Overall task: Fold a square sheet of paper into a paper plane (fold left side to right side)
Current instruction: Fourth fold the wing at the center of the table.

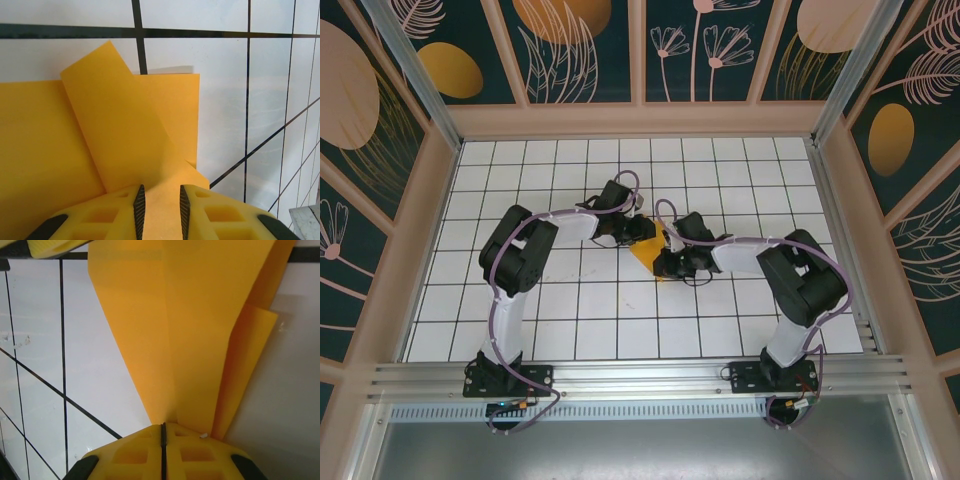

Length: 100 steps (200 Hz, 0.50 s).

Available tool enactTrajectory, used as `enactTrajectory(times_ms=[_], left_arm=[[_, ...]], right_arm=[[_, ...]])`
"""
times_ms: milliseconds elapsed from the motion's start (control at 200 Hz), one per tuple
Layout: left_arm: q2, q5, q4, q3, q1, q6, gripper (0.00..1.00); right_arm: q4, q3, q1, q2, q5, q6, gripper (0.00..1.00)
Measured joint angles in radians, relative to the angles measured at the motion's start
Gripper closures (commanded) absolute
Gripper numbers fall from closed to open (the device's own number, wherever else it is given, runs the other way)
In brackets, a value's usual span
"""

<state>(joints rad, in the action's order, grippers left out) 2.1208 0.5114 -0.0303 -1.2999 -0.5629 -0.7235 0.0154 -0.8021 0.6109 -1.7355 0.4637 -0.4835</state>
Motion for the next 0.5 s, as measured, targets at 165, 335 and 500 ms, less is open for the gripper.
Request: enactTrajectory(times_ms=[165,335,500], left_arm=[[0.002,0.0,-0.006,-0.004,0.0,0.0,0.71],[0.003,0.0,-0.008,-0.006,0.0,0.0,0.71],[0.003,0.0,-0.008,-0.006,0.0,0.0,0.71]], right_arm=[[0.003,0.023,0.001,0.023,-0.003,0.001,0.91],[0.003,0.031,0.001,0.029,-0.003,0.007,0.91],[0.011,0.035,0.003,0.036,-0.01,0.01,0.91]])
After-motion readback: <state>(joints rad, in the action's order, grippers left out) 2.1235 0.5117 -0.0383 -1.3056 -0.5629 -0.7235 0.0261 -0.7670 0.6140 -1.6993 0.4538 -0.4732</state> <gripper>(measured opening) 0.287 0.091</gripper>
